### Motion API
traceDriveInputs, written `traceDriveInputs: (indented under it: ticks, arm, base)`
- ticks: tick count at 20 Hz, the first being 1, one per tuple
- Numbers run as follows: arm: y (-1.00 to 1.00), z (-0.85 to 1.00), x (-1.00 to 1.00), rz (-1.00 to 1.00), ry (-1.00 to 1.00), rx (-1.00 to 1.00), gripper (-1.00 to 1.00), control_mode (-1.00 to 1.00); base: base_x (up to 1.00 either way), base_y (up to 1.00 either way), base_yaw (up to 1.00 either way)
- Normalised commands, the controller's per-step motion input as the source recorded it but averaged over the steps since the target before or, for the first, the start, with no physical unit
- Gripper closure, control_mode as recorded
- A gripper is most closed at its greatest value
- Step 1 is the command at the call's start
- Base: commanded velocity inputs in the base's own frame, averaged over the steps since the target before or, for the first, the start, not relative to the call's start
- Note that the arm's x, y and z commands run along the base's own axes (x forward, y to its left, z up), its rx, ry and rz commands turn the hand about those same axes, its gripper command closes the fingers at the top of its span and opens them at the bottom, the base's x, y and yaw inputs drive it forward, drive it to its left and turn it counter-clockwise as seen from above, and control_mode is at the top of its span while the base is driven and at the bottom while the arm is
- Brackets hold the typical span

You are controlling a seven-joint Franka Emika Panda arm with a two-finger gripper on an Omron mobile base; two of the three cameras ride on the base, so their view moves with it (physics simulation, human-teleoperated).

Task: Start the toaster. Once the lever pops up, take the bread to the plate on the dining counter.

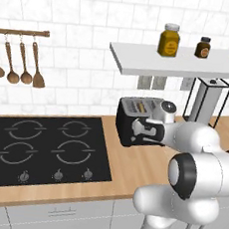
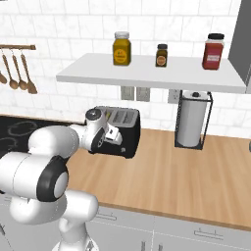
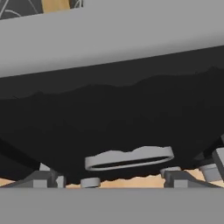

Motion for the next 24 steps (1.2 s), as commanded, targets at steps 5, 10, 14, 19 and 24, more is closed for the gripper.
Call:
traceDriveInputs:
  ticks: [5,10,14,19,24]
  arm:
    - [-0.01,0.18,0.00,0.00,0.00,0.00,-1.00,-1.00]
    - [0.00,0.40,-0.15,0.00,-0.03,0.00,-1.00,-1.00]
    - [0.00,0.41,-0.03,0.00,-0.02,0.00,-1.00,-1.00]
    - [0.00,0.33,-0.03,0.00,-0.02,0.00,-1.00,-1.00]
    - [0.00,0.17,0.00,0.00,-0.08,0.00,-1.00,-1.00]
  base:
    - [0.00,0.00,0.00]
    - [0.00,0.00,0.00]
    - [0.00,0.00,0.00]
    - [0.00,0.00,0.00]
    - [0.00,0.00,0.00]
